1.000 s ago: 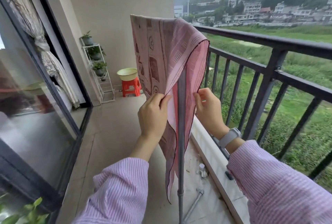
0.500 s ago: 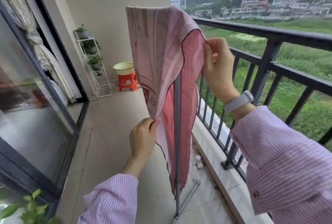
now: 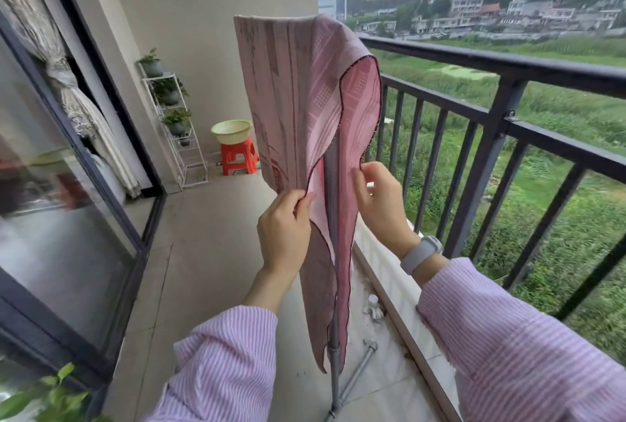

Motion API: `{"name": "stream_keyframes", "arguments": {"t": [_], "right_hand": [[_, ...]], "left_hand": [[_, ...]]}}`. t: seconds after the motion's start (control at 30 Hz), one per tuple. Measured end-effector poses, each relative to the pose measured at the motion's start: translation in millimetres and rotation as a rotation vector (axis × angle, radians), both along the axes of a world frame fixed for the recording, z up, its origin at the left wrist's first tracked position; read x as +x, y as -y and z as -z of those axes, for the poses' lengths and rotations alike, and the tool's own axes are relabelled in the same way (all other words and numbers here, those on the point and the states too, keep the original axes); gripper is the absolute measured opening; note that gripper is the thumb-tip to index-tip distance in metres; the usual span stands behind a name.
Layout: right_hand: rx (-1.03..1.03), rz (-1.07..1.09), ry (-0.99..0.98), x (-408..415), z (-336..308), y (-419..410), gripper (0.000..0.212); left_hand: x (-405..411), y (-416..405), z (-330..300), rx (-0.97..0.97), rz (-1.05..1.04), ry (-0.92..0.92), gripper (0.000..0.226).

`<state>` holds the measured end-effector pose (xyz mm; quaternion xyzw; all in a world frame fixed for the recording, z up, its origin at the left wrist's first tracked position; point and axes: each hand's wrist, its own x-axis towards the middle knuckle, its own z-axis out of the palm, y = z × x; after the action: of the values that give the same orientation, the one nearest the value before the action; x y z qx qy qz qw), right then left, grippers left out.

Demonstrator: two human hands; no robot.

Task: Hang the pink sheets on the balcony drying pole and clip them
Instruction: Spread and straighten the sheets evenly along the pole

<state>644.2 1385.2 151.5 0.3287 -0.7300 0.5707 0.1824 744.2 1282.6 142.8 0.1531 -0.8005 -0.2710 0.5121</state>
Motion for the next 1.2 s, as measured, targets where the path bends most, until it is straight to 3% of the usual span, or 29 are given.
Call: {"name": "stream_keyframes", "arguments": {"t": [0.27,0.5,0.6,0.77,0.9,1.03,1.13,1.2], "right_hand": [[-0.170,0.150,-0.162,-21,-28,-21,0.015],[0.066,0.052,-0.063,-17,15,-28,0.013],[0.057,0.080,-0.076,-14,23,-30,0.019],[0.054,0.147,-0.029,-22,29,-29,0.018],[0.021,0.005,0.030,-21,18,-29,0.006],[-0.137,-0.147,0.018,-19,-32,-29,0.031],[-0.198,-0.142,-0.077,-17,-78,-29,0.041],[-0.192,-0.117,-0.090,-14,-106,-25,0.046]], "left_hand": [[12,-8,34,0.074,0.066,0.056,0.014],[9,-20,14,0.129,0.144,0.024,0.017],[12,-22,18,0.105,0.187,-0.013,0.013],[9,-30,22,-0.023,0.289,0.077,0.015],[3,-22,18,-0.134,0.339,0.196,0.017],[-4,-8,3,-0.132,0.247,0.323,0.017],[-11,-11,-29,0.002,0.240,0.163,0.049],[-22,-15,-53,-0.017,0.215,0.074,0.060]]}}
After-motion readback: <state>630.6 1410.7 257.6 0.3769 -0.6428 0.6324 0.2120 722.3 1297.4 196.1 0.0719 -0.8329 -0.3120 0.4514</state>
